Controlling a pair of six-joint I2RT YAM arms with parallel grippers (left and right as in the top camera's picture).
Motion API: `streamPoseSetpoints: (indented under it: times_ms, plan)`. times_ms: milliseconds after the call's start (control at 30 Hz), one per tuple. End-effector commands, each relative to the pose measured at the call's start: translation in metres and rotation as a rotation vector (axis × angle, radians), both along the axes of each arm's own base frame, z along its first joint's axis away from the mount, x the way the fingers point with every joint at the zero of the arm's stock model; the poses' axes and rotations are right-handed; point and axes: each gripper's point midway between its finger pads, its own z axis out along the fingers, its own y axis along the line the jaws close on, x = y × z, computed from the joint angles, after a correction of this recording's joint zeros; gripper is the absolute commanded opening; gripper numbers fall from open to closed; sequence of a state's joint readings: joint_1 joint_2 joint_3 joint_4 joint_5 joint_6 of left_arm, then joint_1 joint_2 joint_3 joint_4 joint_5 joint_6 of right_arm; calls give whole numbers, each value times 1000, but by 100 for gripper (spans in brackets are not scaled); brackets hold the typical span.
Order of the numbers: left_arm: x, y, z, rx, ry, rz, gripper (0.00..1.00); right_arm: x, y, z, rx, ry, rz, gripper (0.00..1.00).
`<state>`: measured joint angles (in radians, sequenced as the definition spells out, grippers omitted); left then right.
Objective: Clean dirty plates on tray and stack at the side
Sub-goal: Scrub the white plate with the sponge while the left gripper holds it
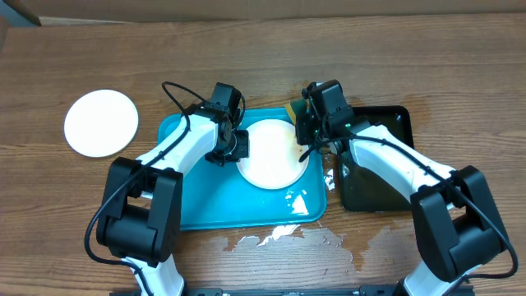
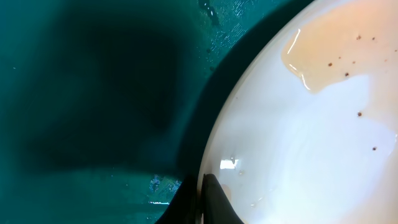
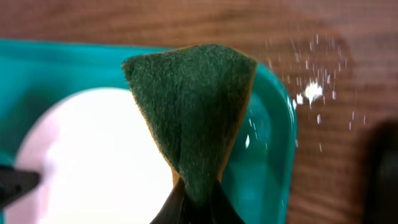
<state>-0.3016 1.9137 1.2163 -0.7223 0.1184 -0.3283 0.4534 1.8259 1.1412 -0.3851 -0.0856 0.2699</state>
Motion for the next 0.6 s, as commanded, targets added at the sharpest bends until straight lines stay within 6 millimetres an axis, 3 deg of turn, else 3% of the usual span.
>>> streamPoseSetpoints:
  times_ms: [0,167,400,567]
  plan:
    - [-3,6,-6,49,8,-36,4,-7,-2,-2,-10,6,11,4]
    - [-3,6,-6,48,5,-33,4,-23,11,-7,64,67,68,4]
    - [-2,5,-6,46,5,-25,4,-30,25,-6,89,74,109,4]
    - [-3,2,-6,28,8,-37,4,-22,35,1,105,21,121,4]
